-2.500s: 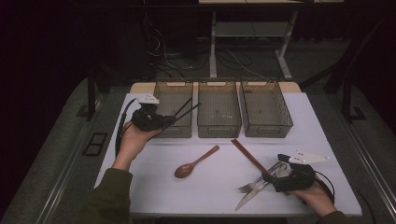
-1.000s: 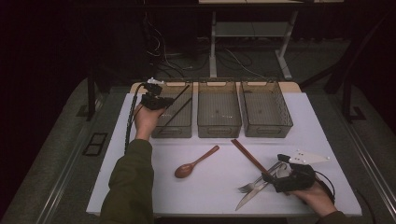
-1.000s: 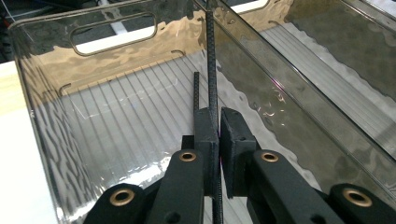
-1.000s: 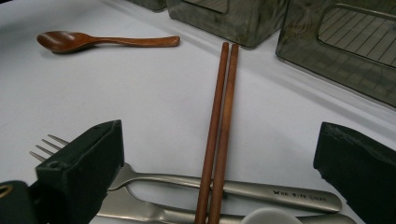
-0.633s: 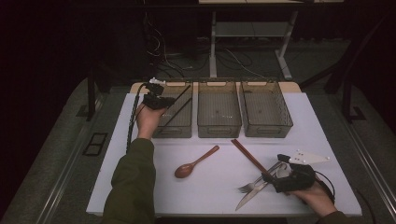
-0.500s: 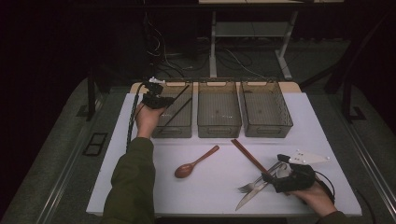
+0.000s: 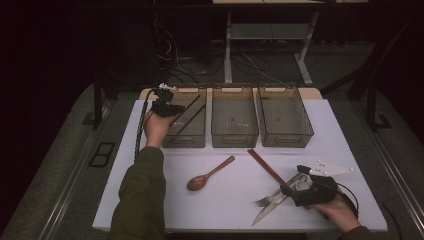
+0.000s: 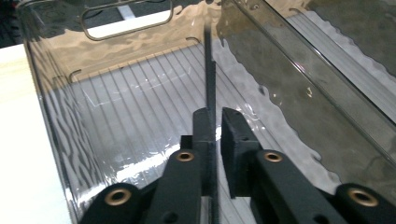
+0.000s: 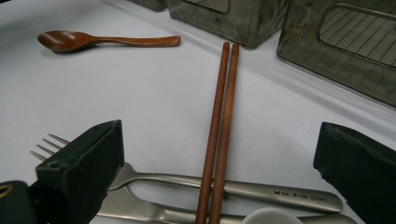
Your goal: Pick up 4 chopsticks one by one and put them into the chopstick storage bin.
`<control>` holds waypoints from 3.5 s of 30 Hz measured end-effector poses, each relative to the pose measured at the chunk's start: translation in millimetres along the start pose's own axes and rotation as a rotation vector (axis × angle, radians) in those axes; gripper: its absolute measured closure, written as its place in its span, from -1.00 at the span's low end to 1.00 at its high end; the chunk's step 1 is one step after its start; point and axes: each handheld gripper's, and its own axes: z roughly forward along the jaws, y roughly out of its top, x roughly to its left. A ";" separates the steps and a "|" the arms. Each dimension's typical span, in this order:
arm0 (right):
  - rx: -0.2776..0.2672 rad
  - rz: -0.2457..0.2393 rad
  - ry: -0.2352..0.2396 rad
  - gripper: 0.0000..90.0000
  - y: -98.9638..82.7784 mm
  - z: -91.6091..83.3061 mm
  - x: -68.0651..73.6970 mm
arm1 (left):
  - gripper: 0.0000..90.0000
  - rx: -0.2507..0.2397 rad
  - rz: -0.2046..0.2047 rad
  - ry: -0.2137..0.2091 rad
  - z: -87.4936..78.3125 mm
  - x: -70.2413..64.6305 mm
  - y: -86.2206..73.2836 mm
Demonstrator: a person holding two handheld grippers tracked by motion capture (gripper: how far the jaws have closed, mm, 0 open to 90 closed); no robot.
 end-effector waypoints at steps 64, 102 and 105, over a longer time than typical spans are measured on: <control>0.012 0.019 0.005 -0.96 -0.3 1.0 -0.7 | -0.71 -0.181 0.300 -0.277 -85.0 -90.6 -81.1; 0.063 0.047 0.021 -0.96 4.3 -2.5 -5.6 | -1.00 -0.156 0.278 -0.328 -97.0 -113.2 -177.0; 0.081 0.058 0.019 -0.96 8.1 -3.6 -5.4 | -1.00 -0.152 0.281 -0.329 -97.6 -114.1 -179.0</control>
